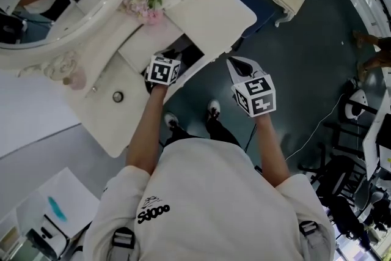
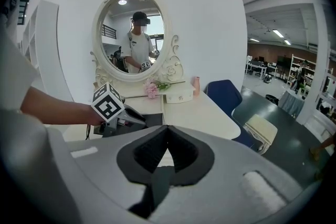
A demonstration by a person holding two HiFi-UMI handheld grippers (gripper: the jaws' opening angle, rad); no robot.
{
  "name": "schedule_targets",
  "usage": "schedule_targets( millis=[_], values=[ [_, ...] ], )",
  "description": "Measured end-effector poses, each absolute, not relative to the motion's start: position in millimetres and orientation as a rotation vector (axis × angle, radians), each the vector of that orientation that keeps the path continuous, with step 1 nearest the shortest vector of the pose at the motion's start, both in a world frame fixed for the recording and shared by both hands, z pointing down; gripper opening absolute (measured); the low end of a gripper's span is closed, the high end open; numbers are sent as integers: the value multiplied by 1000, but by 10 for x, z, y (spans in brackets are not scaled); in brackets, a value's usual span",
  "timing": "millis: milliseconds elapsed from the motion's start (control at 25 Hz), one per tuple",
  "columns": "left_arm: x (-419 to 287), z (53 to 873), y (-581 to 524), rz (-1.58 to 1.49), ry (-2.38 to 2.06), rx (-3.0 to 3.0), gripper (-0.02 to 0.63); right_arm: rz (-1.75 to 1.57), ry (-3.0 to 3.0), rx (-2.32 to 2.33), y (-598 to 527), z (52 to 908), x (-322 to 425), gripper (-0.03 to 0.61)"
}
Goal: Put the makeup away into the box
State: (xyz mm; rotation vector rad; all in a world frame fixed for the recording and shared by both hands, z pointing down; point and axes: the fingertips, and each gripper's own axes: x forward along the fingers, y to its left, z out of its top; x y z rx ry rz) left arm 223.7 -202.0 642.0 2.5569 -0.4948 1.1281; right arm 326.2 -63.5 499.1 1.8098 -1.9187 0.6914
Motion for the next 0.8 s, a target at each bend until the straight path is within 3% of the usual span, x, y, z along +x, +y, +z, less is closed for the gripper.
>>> schedule_targets(
  millis=[560,800],
  values=[
    [1983,6611,-1851,1213,-484,2447,124,705,-1962,1751,-643,5074,3240,3],
    [1870,6183,-1980,1056,-553,2553,107,640,-2003,1731,-801,4948,3151,3]
  ],
)
